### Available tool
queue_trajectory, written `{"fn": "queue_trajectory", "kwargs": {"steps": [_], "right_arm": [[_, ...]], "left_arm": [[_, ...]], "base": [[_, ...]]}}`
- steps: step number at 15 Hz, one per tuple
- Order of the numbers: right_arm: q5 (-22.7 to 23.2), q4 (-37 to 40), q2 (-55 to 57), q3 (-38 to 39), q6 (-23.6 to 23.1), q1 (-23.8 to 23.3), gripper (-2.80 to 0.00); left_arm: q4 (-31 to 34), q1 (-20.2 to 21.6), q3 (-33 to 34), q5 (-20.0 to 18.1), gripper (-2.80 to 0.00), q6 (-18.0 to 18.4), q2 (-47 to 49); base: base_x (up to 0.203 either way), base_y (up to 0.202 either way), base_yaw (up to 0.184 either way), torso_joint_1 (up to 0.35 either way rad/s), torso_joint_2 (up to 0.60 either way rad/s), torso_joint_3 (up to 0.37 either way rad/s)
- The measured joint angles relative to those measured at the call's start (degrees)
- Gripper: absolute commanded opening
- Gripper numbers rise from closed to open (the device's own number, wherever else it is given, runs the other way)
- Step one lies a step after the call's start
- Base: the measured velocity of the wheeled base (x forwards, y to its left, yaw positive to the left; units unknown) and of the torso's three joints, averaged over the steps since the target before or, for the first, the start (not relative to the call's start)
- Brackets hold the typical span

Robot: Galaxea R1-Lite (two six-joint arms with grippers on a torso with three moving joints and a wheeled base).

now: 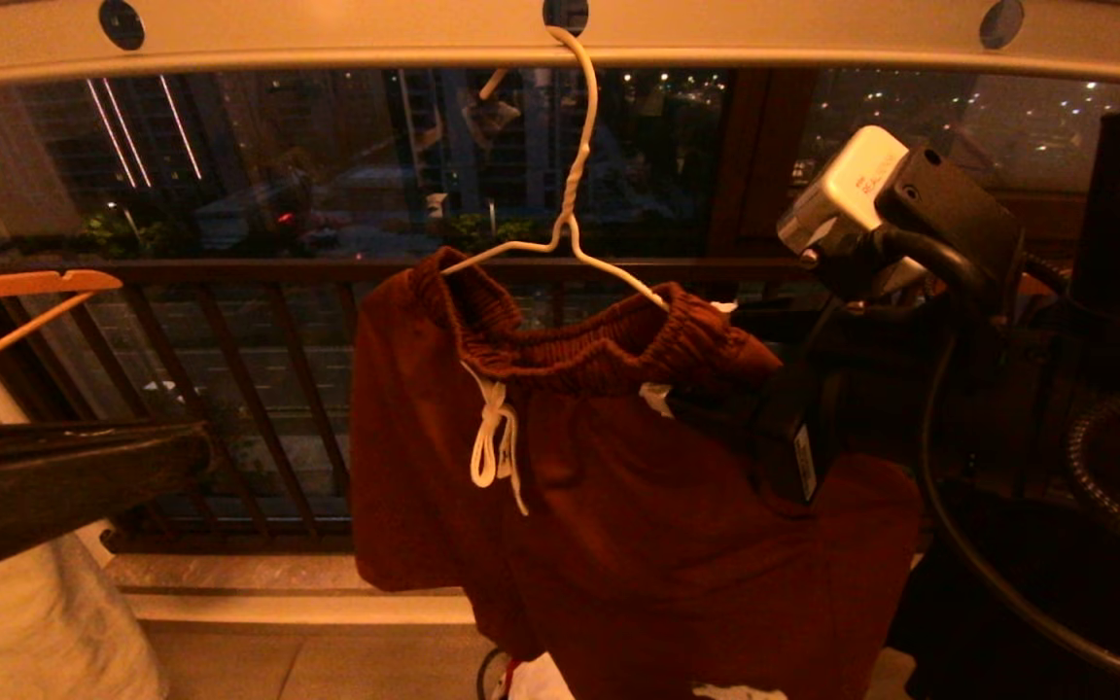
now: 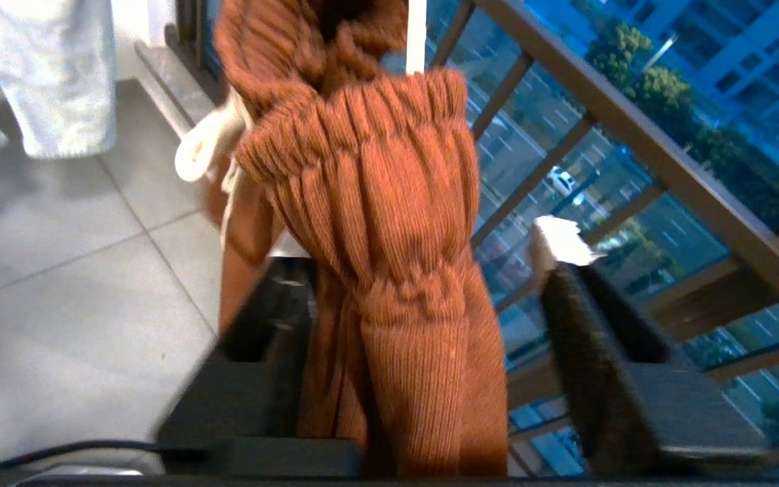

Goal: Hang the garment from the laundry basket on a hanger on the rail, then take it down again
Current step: Hang the clothes rack on the clothesline

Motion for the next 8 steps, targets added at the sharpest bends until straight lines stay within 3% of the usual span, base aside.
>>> {"fn": "queue_trajectory", "kwargs": {"steps": [8], "right_arm": [[0.09, -0.08, -3.39, 7.22, 0.35, -0.05, 0.00]], "left_arm": [[0.01, 0.00, 0.02, 0.00, -2.80, -0.04, -0.10]], "base": [[0.000, 0.000, 0.000, 0.000, 0.00, 0.000]]}}
